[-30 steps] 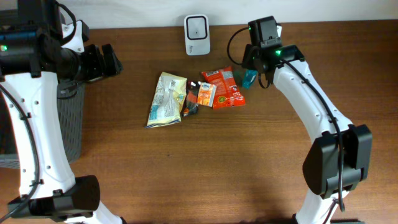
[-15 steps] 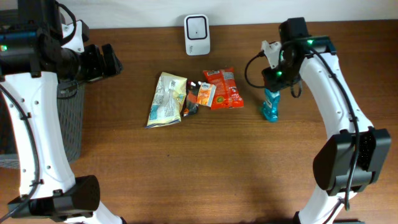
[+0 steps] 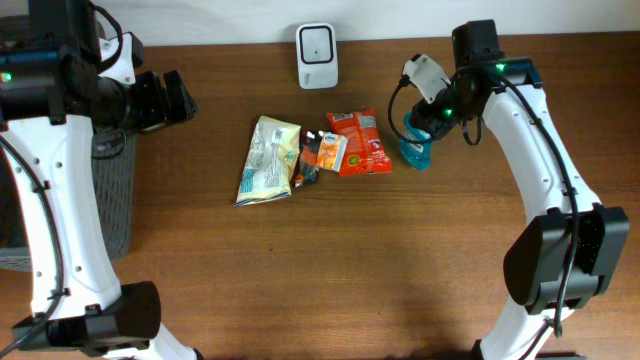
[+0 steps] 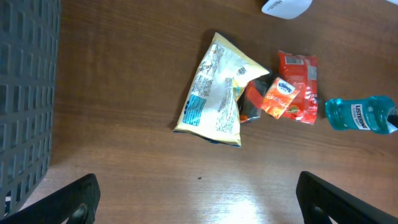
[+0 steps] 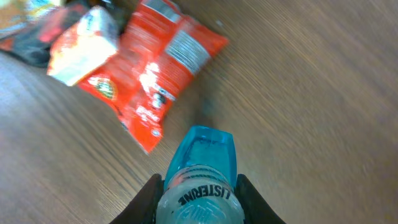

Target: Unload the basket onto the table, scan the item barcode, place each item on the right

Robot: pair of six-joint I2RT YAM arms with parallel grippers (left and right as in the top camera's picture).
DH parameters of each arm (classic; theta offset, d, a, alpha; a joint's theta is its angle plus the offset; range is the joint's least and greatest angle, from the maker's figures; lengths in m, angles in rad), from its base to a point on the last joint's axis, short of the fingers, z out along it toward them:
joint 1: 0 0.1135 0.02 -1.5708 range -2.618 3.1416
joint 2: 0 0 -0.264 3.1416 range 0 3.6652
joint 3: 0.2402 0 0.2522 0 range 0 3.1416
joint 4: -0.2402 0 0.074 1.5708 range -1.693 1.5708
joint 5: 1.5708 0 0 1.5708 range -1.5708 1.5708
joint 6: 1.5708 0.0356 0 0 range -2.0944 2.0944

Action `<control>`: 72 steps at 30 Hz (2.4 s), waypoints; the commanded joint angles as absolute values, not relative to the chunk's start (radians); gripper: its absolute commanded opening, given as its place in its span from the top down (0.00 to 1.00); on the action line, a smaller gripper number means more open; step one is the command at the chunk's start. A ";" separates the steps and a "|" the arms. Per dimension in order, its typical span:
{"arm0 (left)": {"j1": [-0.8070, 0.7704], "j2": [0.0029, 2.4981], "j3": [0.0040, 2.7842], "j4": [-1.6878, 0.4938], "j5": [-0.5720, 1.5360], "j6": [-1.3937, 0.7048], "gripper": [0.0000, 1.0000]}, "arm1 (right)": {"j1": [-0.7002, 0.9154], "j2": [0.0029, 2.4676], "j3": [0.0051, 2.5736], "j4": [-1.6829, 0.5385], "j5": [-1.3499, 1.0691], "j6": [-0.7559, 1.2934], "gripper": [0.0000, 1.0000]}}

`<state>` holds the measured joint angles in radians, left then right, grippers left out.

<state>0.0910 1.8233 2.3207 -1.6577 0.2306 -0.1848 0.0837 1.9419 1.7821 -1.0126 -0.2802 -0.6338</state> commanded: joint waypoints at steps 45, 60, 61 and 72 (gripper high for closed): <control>0.091 1.813 2.327 -1.659 0.230 -0.194 0.01 | 0.345 2.006 1.969 -1.283 0.301 0.848 0.20; 0.091 1.813 2.327 -1.660 0.230 -0.194 0.01 | 0.301 2.000 1.860 -1.148 0.301 0.729 0.04; 0.091 1.813 2.327 -1.659 0.230 -0.194 0.01 | 0.301 2.000 1.863 -1.148 0.300 0.729 0.05; 0.091 1.813 2.327 -1.659 0.230 -0.194 0.01 | 0.302 2.000 1.863 -1.147 0.285 0.734 0.49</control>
